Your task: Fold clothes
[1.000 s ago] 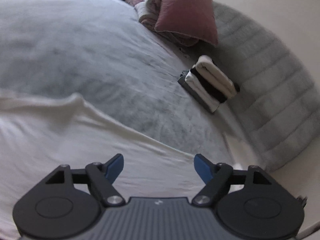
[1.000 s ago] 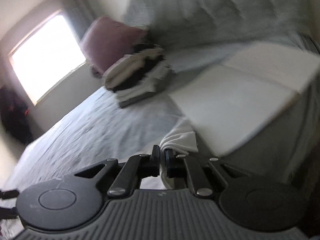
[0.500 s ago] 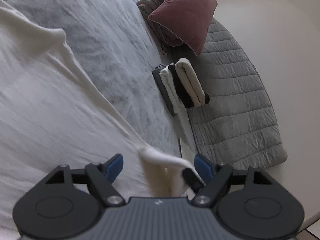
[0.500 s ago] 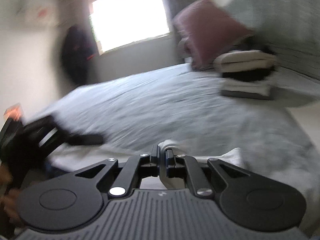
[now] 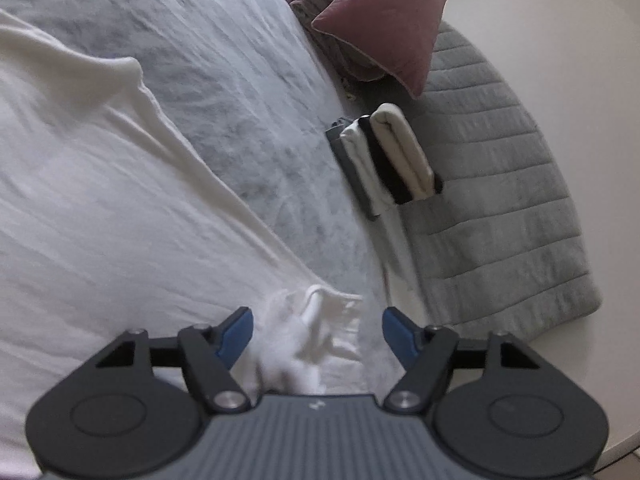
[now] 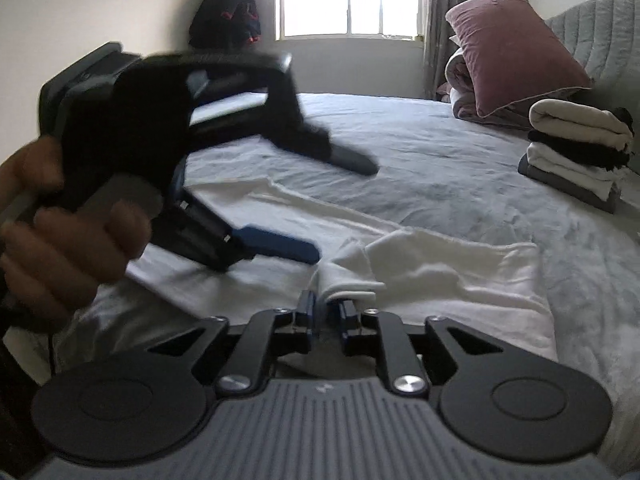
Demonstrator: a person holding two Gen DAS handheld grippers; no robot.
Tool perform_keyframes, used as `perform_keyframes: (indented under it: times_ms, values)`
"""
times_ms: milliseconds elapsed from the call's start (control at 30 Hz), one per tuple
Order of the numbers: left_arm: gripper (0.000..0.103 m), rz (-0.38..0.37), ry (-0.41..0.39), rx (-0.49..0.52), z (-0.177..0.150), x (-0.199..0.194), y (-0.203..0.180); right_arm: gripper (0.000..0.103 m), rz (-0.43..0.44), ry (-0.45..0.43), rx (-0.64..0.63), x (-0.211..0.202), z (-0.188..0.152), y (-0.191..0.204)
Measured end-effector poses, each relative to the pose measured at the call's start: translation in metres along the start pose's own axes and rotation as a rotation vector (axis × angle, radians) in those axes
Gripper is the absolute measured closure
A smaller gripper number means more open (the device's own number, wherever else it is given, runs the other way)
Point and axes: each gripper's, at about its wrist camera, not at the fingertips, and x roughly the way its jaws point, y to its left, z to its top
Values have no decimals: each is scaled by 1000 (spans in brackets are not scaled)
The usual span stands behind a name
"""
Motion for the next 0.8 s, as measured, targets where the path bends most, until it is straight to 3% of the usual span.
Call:
perform_keyframes:
  times_ms: [67, 167, 233, 267, 300, 467, 667, 733, 800]
  values:
    - [36, 10, 9, -8, -2, 0, 0, 58, 14, -26, 42, 1, 2, -4]
    - [37, 14, 13, -26, -1, 3, 1, 58, 41, -44, 108, 8, 5, -10]
    - [38, 13, 15, -42, 0, 5, 2, 68, 50, -54, 114, 10, 5, -10]
    - [38, 12, 16, -48, 1, 7, 2, 87, 54, -59, 112, 10, 5, -8]
    - [38, 11, 16, -53, 1, 8, 3, 95, 57, -63, 110, 10, 4, -7]
    - [44, 15, 6, -73, 0, 9, 5, 98, 96, -108, 60, 2, 3, 0]
    - [77, 58, -23, -91, -4, 12, 12, 98, 124, -125, 9, -3, 3, 7]
    - [96, 87, -45, -100, -5, 14, 15, 97, 126, -117, 8, -1, 3, 6]
    - [101, 105, -74, -109, -7, 14, 17, 97, 130, -109, 15, 1, 2, 5]
